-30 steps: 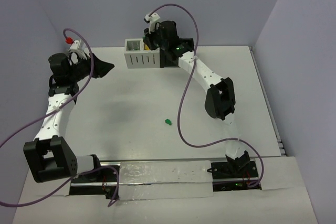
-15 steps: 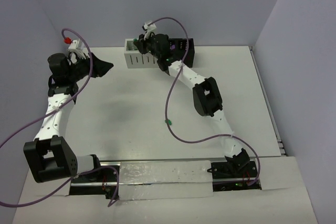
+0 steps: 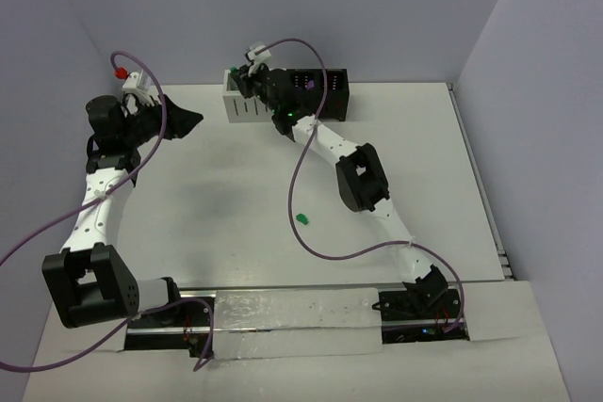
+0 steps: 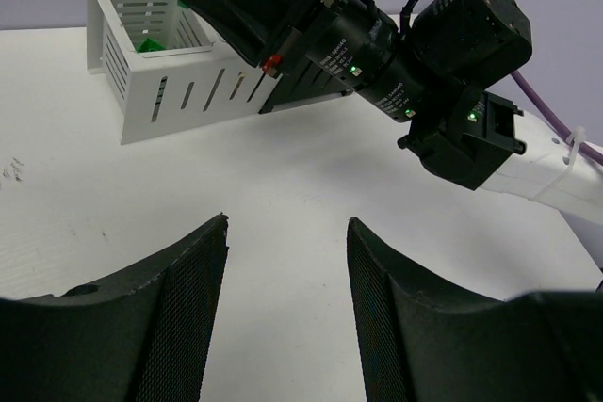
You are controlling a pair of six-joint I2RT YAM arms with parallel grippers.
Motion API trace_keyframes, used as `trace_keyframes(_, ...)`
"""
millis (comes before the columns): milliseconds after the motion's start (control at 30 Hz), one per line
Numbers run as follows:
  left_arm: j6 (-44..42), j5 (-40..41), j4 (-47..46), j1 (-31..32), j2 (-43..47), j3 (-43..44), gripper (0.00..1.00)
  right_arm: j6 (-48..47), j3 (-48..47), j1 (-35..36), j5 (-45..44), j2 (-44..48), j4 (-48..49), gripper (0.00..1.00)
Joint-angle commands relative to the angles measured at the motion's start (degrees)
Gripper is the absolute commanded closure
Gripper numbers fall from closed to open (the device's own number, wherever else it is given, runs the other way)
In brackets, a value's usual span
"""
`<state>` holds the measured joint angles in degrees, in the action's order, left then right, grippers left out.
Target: Sort the legos into containers by color
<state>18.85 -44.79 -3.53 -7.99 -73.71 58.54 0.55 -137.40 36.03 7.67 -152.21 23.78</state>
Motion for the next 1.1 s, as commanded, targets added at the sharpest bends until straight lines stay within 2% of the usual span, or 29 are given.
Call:
trace_keyframes(0, -0.31, 0.50, -0.34, -0.27, 1.59, 2.50, 0.40, -2.39, -3.82, 0.23, -3.10, -1.17, 5.20, 0.80)
trace_keyframes(133, -0.22, 0.41, -0.34, -0.27, 1.47, 2.80, 0.40, -2.82, -3.97, 0.13, -3.02, -1.63, 5.65, 0.68)
trace_keyframes(233, -0.24, 0.51, -0.43, -0.27, 1.47, 2.80, 0.40, -2.64, -4.63, 0.09, -3.30, -2.05, 6.10, 0.45)
trace_keyframes(300, -0.41, 0.67, -0.25, -0.29, 1.47, 2.63, 0.40, -2.29, -4.91, 0.00, -3.29, -2.21, 6.47, 0.36)
trace_keyframes(533, -1.54, 0.13, -0.06, -0.27, 1.38, 2.70, 0.40, -2.85, -5.33, -0.13, -2.78, -1.15, 6.64, 0.27)
trace_keyframes(600, -2.09, -0.27, -0.22, -0.27, 1.39, 2.40, 0.40, -2.46, -3.90, -0.46, -2.87, 1.75, 6.18, 0.19)
trace_keyframes(733, -6.29, -6.84, 0.30, 0.58, 1.06, 2.29, 0.40, -1.47, 3.19, -2.81, -1.06, 12.41, 2.55, 0.02)
trace_keyframes(767, -10.18, -8.57, 3.19, 1.70, 0.39, 3.29, 0.40, -1.30, 5.12, -3.75, -0.52, 14.69, 1.30, 0.00)
trace_keyframes(833, -23.15, -10.45, 13.74, 5.41, -1.86, 7.00, 0.38, -0.99, 8.96, -6.04, 0.89, 21.28, -2.42, 0.00)
trace_keyframes(867, -23.89, -11.57, 14.35, 5.60, -2.01, 7.20, 0.38, -0.98, 9.15, -6.26, 1.71, 24.11, -4.52, 0.00)
trace_keyframes(933, -41.89, -13.48, 29.39, 11.93, -5.99, 12.40, 0.34, -1.37, 13.79, -10.31, 3.58, 31.56, -13.67, 0.00)
trace_keyframes(1033, -55.24, -12.97, 39.58, 17.31, -9.65, 15.90, 0.31, -2.27, 16.13, -14.10, 5.91, 40.67, -23.74, 0.00)
trace_keyframes(1067, -60.28, -11.86, 43.63, 20.91, -11.74, 17.68, 0.31, -2.64, 17.60, -16.46, 6.91, 44.52, -29.57, 0.00)
